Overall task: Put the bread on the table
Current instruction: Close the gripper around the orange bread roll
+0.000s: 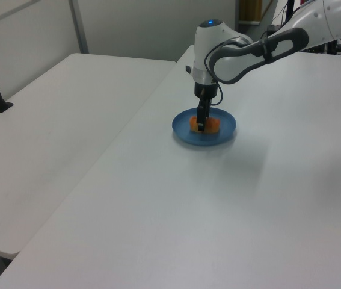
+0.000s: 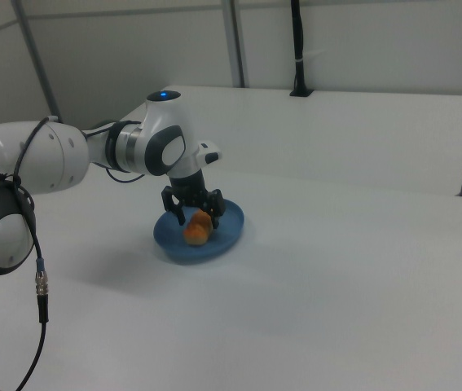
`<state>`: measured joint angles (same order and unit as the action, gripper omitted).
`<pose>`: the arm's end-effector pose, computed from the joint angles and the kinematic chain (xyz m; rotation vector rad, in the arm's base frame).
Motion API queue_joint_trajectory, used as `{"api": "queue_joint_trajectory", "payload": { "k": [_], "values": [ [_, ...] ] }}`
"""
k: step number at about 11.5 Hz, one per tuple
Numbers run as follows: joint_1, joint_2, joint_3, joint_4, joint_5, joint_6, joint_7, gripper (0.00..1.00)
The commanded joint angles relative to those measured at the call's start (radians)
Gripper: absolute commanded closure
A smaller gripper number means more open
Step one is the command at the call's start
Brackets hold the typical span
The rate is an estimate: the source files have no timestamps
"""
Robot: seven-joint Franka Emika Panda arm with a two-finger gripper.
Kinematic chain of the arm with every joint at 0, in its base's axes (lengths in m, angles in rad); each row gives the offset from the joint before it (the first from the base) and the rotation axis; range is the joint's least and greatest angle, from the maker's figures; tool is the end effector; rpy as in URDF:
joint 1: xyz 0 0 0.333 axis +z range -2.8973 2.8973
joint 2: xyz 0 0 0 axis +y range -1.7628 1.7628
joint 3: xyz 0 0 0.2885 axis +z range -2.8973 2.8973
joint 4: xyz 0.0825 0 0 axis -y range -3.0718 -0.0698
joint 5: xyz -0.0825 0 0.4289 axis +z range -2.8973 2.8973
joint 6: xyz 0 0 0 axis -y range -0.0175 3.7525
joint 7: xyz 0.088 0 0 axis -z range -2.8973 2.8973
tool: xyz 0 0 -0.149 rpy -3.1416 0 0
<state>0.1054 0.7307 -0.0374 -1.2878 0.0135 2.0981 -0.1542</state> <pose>0.7737 0.0589 0.2402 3.1031 0.3528 0.1242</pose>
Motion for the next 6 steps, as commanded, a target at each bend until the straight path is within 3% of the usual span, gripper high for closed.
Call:
{"api": "queue_joint_trajectory", "payload": {
  "k": [1, 4, 6],
  "values": [
    [0.017, -0.011, -0.015, -0.038, -0.017, 0.026, -0.01, 0.26],
    [0.02, -0.017, -0.013, -0.038, -0.021, 0.022, -0.008, 0.52],
    [0.02, -0.045, -0.013, -0.038, -0.021, 0.014, -0.008, 0.54]
  ]
}}
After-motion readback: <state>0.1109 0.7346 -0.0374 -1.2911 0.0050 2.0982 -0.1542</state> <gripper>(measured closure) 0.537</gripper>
